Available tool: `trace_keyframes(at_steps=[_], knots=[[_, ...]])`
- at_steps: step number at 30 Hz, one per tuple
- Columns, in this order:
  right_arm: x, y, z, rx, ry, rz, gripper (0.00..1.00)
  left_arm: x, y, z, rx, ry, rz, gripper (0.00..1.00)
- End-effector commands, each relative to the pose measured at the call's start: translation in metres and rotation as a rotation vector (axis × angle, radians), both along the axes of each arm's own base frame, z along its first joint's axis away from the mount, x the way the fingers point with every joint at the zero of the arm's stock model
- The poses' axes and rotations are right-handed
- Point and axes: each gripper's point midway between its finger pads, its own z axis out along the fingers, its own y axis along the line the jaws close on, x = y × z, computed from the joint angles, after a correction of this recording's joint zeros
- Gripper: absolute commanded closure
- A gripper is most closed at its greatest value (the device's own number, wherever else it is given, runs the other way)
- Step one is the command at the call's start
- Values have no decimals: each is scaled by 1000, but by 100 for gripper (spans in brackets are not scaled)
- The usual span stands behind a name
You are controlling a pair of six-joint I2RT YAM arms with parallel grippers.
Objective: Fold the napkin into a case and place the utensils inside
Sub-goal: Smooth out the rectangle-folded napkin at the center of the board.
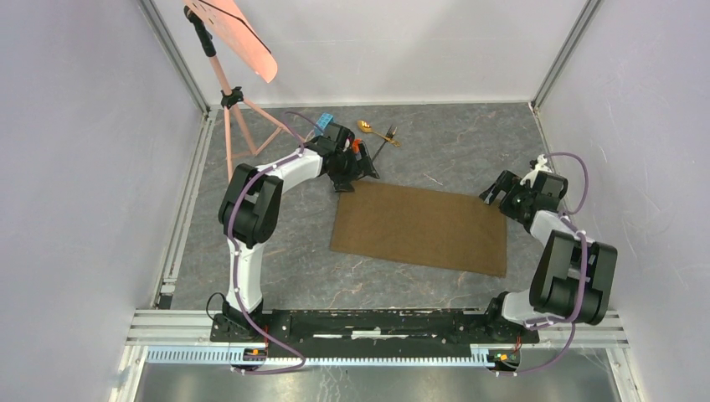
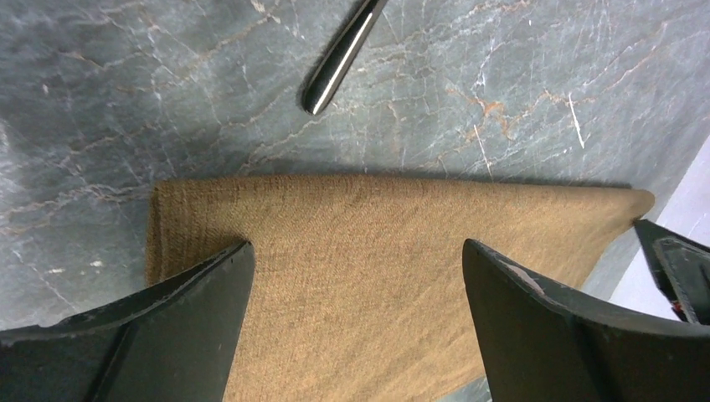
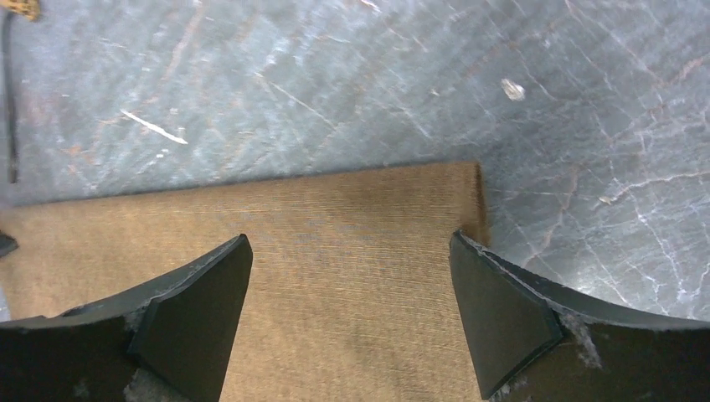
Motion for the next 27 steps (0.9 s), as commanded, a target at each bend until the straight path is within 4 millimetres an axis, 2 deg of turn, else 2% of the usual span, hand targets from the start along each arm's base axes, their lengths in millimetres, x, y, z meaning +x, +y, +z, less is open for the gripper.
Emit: trace_keyframes(at_steps=[1,2,4,8,15,18,21,24,27], knots=[[22,20,56,-18,-173,86,6,4,-10,48,-50,-61,-37,0],[25,30,60,10,-197,109,6,6,-15,52,-71,-57,-38,0],[29,42,56,66,-201,127,6,12,-19,51,-77,-49,-32,0],[34,45,31,118,-150,128,7,21,-11,26,-33,-8,-3,0],[24,11,-19,40,-21,50,7,18,25,-26,92,67,38,0],[14,-5,-26,-44,45,23,8,10,44,-34,195,76,32,0],[18,-4,-2,-81,-3,33,7,14,50,-15,224,14,29,0],[28,5,33,-122,-67,80,7,19,44,21,217,-55,13,0],[36,37,58,-56,-147,155,5,18,29,57,175,-119,-9,0]])
